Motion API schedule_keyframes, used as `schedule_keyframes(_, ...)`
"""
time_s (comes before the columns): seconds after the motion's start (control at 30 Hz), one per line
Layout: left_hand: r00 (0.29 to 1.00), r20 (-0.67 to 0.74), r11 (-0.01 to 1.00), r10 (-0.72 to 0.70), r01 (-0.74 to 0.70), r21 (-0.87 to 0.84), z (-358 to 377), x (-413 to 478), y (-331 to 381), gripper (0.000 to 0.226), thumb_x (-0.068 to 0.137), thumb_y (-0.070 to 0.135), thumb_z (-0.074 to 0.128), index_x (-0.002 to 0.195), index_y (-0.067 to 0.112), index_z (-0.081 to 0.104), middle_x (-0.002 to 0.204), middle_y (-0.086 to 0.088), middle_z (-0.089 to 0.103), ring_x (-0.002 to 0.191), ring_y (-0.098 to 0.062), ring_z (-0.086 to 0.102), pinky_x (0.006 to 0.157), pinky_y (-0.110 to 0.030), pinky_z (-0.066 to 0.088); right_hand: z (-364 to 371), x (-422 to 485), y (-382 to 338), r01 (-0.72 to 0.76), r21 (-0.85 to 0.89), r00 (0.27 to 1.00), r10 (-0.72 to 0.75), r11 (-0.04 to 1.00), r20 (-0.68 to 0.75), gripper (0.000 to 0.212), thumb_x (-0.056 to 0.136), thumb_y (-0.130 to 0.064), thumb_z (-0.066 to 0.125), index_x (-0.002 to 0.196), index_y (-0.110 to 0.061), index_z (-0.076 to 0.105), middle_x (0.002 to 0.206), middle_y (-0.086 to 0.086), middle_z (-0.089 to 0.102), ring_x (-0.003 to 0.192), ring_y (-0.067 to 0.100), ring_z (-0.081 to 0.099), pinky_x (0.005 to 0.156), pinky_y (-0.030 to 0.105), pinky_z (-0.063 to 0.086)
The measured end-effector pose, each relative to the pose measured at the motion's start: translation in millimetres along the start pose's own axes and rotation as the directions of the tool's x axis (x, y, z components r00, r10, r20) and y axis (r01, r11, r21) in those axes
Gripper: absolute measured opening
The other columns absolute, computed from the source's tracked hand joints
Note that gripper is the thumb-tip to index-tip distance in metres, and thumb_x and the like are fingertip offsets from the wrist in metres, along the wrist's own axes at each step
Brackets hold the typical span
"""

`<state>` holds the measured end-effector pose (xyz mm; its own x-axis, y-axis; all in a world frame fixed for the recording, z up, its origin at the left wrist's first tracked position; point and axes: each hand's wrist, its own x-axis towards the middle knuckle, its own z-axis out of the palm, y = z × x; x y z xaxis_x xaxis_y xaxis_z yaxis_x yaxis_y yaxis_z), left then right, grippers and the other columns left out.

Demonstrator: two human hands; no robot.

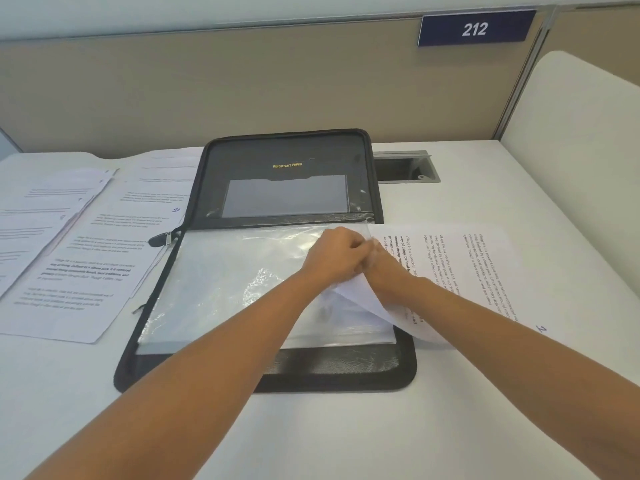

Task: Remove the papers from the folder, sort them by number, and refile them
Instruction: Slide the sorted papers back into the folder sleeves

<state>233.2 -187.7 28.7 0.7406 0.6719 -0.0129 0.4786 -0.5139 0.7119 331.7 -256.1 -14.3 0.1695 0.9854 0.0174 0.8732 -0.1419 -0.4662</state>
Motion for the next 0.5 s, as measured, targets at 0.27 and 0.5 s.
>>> schedule_keyframes(0.27, 0.978, -0.013, 0.967, 0.209, -0.205, 0.149, -5.7, -27.9, -70.0, 0.053, 0.088, 0.054, 0.041, 0.123, 0.019, 0.059, 0.133, 0.001, 0.054, 0.128, -0.016, 0.041, 0.105, -0.031, 0.027, -24.8, -15.6, 15.4, 0.138, 0.163, 0.971, -0.166, 0.977, 0.172, 0.041, 0.092, -0.029, 0.049, 0.132, -0.02, 0.053, 0.148, -0.004, 0.038, 0.137, 0.009, 0.029, 0.116, 0.032, 0.017)
schedule_keyframes(0.5, 0.97, 0.151, 0.926, 0.189, -0.227, 0.301, -0.9, -41.5, -71.6, 0.107, 0.062, 0.091, 0.0, 0.147, 0.03, 0.024, 0.156, 0.009, 0.016, 0.145, -0.01, 0.003, 0.117, -0.043, -0.003, -7.2, -13.7, 17.3, 0.296, -0.246, 0.941, -0.237, 0.923, 0.241, 0.089, 0.073, -0.07, 0.022, 0.149, -0.024, 0.019, 0.159, -0.005, 0.007, 0.146, 0.01, -0.003, 0.116, 0.038, -0.007)
